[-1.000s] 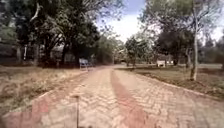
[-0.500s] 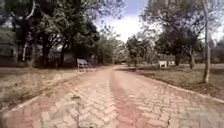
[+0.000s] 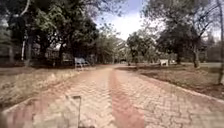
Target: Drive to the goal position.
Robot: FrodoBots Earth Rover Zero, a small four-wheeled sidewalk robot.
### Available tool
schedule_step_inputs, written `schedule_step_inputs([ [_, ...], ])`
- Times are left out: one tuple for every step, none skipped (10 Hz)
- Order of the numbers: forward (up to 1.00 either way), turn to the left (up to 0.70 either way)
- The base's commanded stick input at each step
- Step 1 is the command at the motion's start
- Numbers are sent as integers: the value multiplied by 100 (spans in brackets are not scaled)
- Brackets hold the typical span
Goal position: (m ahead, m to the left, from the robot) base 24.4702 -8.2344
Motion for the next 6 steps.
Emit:
schedule_step_inputs([
  [85, 0],
  [85, 0],
  [85, 0],
  [85, 0],
  [85, 0],
  [85, 0],
])
